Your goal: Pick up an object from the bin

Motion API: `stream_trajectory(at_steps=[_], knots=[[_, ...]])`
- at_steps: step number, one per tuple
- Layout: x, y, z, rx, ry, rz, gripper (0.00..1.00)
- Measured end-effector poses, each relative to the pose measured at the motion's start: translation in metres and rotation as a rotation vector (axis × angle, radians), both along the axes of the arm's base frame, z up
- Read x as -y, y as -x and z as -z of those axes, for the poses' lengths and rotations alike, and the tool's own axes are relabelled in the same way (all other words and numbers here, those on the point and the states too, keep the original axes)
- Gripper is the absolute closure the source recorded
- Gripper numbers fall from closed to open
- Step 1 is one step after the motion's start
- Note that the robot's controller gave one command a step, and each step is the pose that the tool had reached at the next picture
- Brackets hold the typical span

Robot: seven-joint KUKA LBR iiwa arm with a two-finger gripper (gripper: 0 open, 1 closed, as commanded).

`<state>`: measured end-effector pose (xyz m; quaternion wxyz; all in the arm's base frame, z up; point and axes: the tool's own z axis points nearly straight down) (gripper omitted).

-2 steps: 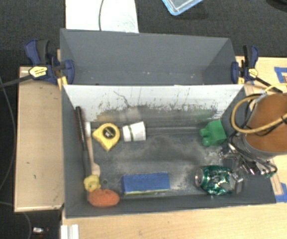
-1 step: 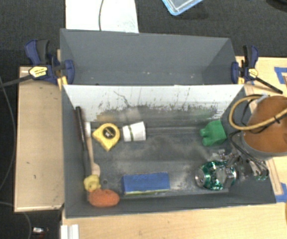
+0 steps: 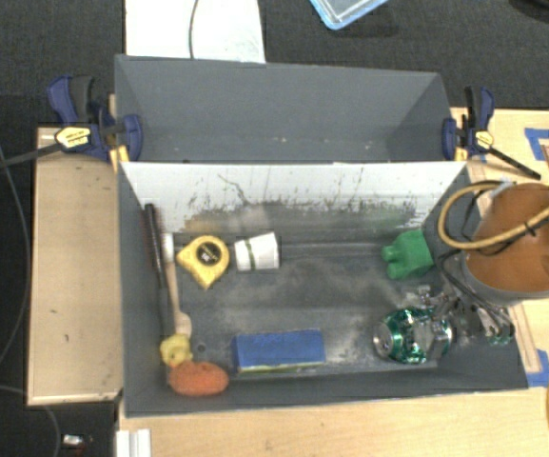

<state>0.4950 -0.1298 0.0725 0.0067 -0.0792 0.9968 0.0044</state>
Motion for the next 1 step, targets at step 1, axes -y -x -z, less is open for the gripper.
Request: stream_trajectory(at_steps=[1], knots=[[0.0067,0.0071,-0.0374,0.002,0.000,0.017,1.00]])
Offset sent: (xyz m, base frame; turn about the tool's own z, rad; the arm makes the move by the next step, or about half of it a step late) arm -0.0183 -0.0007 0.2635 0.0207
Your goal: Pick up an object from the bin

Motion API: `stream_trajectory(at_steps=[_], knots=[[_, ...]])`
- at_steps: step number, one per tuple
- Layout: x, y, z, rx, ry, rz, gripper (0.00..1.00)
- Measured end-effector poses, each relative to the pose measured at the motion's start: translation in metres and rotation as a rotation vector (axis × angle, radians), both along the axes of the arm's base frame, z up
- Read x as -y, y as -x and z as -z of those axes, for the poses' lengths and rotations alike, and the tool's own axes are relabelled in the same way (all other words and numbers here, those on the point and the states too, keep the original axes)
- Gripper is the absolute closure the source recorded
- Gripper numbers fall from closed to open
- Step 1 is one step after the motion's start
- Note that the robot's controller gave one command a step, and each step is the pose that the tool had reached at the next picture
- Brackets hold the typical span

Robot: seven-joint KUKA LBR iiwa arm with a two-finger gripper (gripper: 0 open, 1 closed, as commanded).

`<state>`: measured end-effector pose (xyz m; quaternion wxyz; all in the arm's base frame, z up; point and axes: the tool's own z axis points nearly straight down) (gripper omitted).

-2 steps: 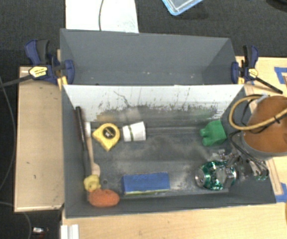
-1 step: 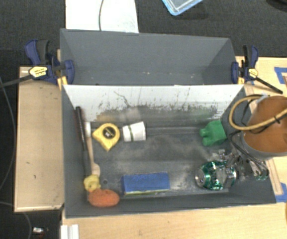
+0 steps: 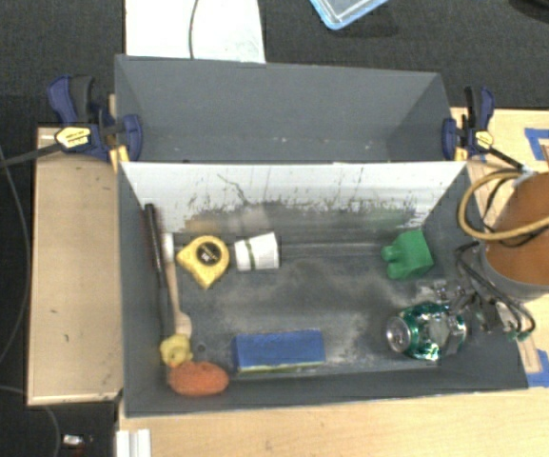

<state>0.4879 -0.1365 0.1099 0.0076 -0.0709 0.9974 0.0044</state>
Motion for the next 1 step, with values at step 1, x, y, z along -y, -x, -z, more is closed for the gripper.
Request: stream_trajectory(at_steps=[1], knots=[[-0.0023,0.0043,-0.0714,-0.005,-0.001,0.000,1.00]])
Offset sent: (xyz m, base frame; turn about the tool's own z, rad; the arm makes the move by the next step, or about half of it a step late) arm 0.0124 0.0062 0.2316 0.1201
